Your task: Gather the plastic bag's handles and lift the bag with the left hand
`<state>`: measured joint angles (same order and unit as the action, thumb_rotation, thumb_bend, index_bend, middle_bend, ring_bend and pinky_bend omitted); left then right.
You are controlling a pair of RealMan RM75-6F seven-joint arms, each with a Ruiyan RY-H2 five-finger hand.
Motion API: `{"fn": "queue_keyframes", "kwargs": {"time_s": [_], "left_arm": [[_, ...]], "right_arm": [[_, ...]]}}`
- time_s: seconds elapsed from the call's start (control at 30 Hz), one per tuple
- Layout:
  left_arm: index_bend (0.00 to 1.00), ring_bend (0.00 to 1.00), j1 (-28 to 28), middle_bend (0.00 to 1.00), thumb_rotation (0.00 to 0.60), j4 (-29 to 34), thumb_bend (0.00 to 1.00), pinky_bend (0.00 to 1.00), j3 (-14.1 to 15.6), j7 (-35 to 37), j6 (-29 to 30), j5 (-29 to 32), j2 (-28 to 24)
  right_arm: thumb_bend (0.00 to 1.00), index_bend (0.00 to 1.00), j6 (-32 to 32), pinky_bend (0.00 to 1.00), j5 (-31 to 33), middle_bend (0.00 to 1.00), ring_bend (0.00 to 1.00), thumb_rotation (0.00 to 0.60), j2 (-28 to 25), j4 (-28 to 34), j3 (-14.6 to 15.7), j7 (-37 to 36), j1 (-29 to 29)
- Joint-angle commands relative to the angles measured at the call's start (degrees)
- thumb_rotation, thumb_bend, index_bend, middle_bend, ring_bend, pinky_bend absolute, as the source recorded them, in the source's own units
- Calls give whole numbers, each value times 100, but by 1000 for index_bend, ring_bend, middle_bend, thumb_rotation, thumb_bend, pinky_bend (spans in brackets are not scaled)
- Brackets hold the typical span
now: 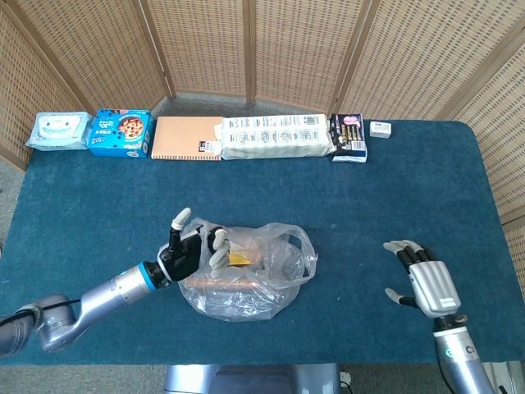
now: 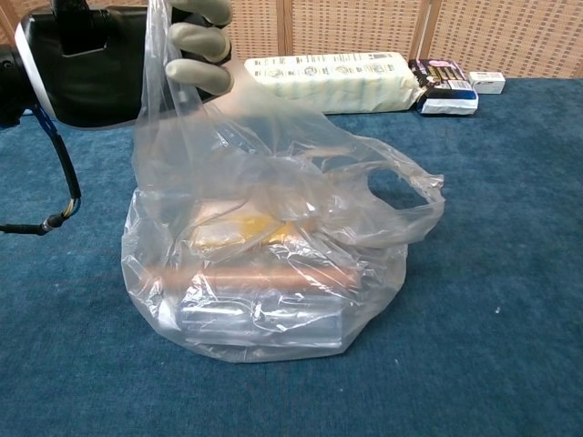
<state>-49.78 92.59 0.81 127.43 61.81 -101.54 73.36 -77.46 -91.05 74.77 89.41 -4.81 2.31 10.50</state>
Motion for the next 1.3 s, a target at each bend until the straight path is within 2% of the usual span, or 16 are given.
{"fn": "queue_keyframes", "kwargs": {"time_s": [0.03, 0.47, 0.9, 1.3], "left_arm": [[599, 681, -38, 691, 0, 33, 172, 678, 46, 13, 79, -35, -21], [599, 681, -66, 691, 0, -17, 172, 678, 194, 101, 484, -8, -137], [599, 681, -231, 691, 0, -132, 172, 678, 303, 169, 793, -136, -67], [599, 681, -316, 691, 0, -255, 173, 678, 362, 203, 789, 12, 72]], "right_arm": [[124, 205, 148, 228, -58, 233, 196, 600, 209, -180, 10, -63, 162], [125, 205, 475, 228, -62, 232, 193, 600, 840, -567, 32, 77, 553], [121, 206, 548, 228, -70, 231, 193, 600, 1622, -878, -148, 26, 1037], [112, 206, 462, 228, -50, 231, 192, 600, 1723, -651, -249, -6, 1250]]}}
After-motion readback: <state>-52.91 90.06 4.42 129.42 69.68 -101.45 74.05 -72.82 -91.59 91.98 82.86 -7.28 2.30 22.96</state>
